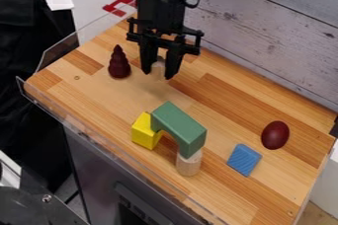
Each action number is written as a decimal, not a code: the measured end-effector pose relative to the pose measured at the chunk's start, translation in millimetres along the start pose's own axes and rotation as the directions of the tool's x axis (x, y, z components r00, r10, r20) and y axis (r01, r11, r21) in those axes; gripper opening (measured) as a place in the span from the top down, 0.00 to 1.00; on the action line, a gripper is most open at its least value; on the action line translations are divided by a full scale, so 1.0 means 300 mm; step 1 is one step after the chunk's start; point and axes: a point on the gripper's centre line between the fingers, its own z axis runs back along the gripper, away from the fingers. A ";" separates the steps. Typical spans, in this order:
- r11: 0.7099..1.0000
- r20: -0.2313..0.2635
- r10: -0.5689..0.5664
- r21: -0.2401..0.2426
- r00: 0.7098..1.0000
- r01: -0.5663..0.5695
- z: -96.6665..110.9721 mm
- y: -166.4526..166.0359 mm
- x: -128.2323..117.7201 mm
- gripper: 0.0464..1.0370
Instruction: Move the plus to the left side of the table
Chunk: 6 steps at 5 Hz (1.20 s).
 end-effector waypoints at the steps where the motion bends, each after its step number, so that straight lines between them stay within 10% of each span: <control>1: 1.000 -0.008 0.008 0.009 1.000 -0.008 -0.040 -0.008 0.017 0.61; 4: 0.999 -0.020 0.010 0.038 1.000 -0.010 -0.074 -0.028 0.063 0.56; 6: 0.999 0.067 0.049 -0.013 0.997 -0.048 0.023 -0.038 0.026 0.04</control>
